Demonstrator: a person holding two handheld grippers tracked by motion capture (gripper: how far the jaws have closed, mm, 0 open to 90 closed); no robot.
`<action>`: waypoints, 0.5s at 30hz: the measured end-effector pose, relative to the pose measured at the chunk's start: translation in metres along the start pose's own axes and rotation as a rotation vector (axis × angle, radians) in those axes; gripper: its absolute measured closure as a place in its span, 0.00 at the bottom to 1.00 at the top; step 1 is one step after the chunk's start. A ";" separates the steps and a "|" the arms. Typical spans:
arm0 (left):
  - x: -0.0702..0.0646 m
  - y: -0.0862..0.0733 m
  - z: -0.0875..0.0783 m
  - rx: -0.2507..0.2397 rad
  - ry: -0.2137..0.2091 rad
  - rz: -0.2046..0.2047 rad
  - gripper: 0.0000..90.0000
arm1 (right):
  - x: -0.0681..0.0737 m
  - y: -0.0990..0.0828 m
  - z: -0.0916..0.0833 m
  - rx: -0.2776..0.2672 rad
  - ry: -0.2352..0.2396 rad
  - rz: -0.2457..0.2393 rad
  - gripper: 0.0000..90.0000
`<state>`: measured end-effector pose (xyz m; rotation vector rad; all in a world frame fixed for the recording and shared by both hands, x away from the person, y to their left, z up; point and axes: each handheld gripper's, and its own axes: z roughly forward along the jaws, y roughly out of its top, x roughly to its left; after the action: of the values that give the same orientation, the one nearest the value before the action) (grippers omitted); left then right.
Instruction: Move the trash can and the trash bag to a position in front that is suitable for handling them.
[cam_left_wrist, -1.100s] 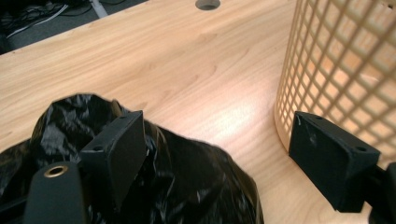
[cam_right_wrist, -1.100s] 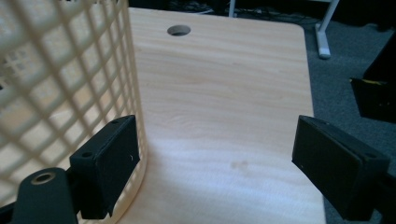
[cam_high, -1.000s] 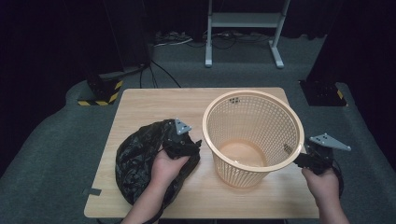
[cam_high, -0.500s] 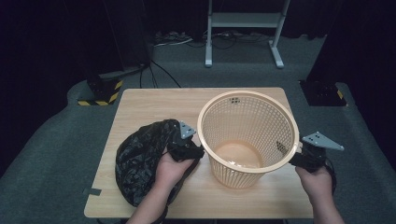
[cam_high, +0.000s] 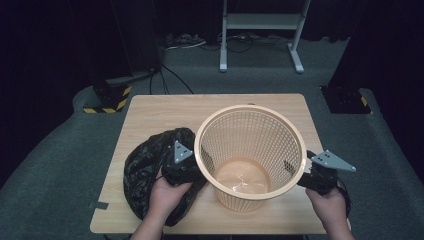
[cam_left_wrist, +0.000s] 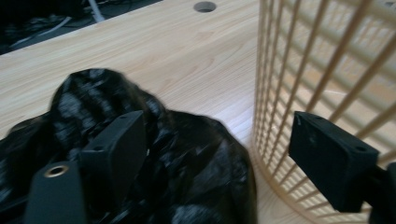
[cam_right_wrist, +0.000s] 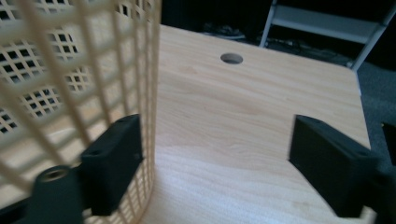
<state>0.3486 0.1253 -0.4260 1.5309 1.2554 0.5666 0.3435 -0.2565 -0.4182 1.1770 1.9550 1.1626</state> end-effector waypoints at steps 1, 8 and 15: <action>0.005 -0.002 -0.002 0.006 0.006 -0.004 0.20 | -0.001 -0.003 0.001 0.007 -0.003 0.012 0.16; 0.027 -0.014 -0.016 0.011 0.042 -0.039 0.19 | -0.003 -0.049 0.016 0.124 -0.012 0.082 0.16; 0.043 -0.020 -0.023 0.024 0.074 -0.039 0.18 | 0.002 -0.084 0.026 0.238 -0.026 0.081 0.16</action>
<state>0.3357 0.1725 -0.4461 1.5140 1.3502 0.5886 0.3302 -0.2641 -0.5049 1.3963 2.0865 0.9675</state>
